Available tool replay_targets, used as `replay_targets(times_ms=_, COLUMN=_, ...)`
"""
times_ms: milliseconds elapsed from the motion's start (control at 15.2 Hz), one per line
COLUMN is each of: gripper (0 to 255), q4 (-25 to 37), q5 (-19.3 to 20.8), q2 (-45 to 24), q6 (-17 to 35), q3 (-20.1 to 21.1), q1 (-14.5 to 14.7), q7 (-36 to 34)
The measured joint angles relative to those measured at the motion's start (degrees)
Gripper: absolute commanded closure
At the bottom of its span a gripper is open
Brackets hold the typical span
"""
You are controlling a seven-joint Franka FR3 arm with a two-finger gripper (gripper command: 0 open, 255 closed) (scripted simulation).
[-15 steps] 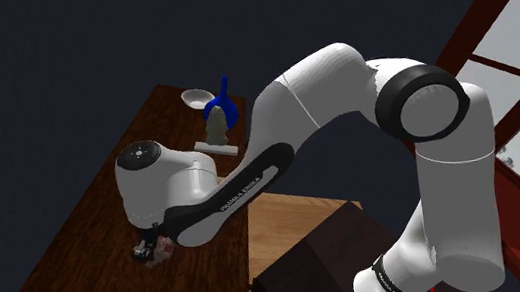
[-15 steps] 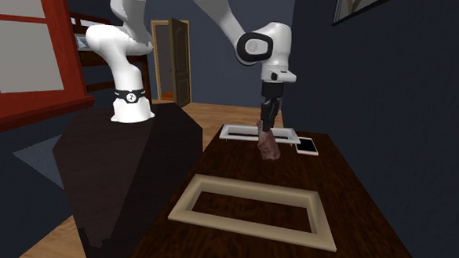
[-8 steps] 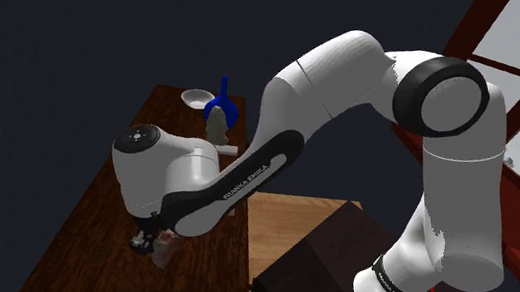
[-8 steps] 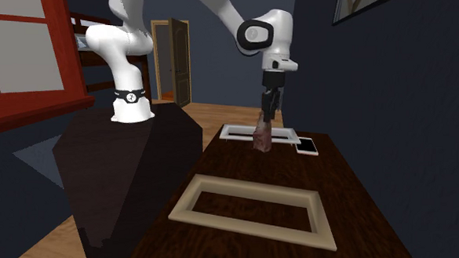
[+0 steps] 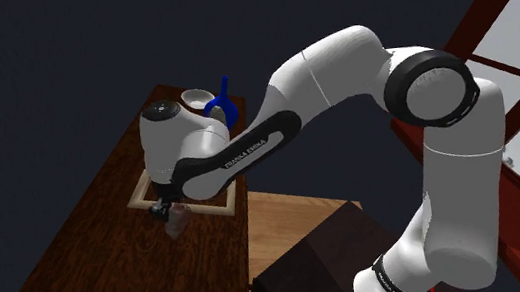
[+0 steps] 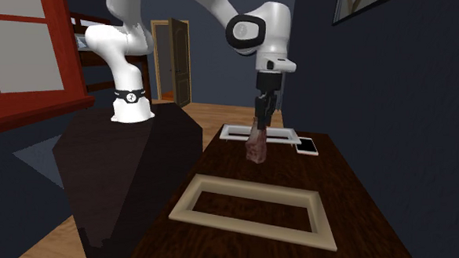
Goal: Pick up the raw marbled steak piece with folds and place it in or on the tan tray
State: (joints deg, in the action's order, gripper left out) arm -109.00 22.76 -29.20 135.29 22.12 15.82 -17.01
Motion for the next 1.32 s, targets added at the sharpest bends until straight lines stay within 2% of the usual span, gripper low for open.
replay_targets(times_ms=198, gripper=255, q4=0.61, q5=-0.38, q2=-0.35, q6=0.31, q3=-0.77, q1=-3.1, q7=4.14)
replay_targets(times_ms=858, gripper=255, q4=9.62, q5=-1.46, q2=-5.41, q6=-2.3, q3=-3.06, q1=-10.73, q7=16.4)
replay_targets(times_ms=1320, gripper=255, q4=10.71, q5=-0.01, q2=-8.48, q6=0.82, q3=-4.35, q1=-10.9, q7=16.53)
